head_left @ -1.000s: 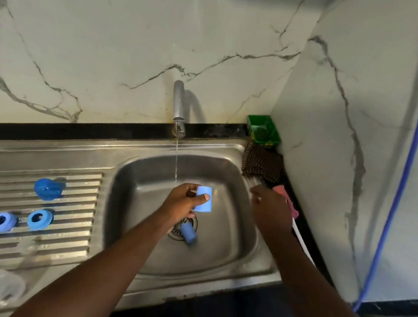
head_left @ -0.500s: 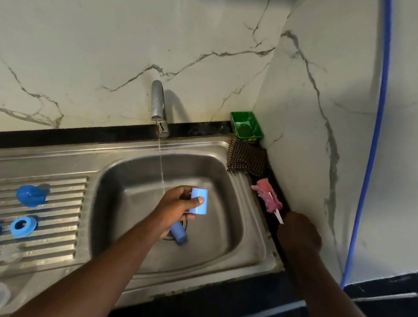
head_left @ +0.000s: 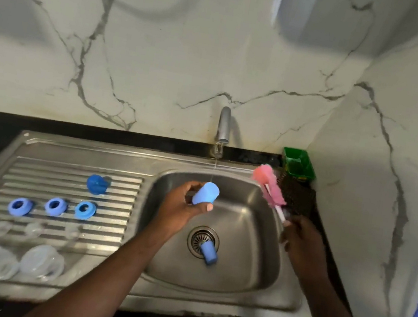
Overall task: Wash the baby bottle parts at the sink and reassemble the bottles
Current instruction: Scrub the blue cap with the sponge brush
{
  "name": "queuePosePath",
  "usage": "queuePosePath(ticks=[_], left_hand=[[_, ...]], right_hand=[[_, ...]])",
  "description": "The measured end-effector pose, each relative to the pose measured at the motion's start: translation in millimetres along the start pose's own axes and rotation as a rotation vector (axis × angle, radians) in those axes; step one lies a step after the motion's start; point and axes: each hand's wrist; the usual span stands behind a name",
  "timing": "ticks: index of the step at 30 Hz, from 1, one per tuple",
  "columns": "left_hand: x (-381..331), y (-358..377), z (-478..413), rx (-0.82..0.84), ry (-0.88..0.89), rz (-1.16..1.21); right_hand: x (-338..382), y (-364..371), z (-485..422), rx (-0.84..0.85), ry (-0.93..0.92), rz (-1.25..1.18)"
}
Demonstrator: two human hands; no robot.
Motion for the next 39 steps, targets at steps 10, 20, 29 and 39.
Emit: queuePosePath(ticks=[10, 20, 29, 39], left_hand=[[-13.1, -46.8, 0.5, -0.152, 0.167, -0.127], [-18.4, -81.4, 9.5, -0.145, 0.224, -0.246], [-28.8, -59.2, 0.5, -0.068, 0.131, -0.078], [-49.8, -33.4, -4.4, 0.024, -0.098, 0.392]], right_hand=[[111.1, 60.6, 47.7, 0.158, -0.319, -0.112], [126.9, 79.2, 52.4, 0.108, -0.288, -0.054], [114.8, 69.0, 47.2, 0.042, -0.252, -0.030], [109.2, 71.3, 63.9, 0.007, -0.223, -0.267]])
Point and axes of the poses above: each hand's wrist, its own z-axis away from the middle knuckle, its own y-axis out of the palm, x = y × z, and after that the axes turned 6 degrees about z, right-handed
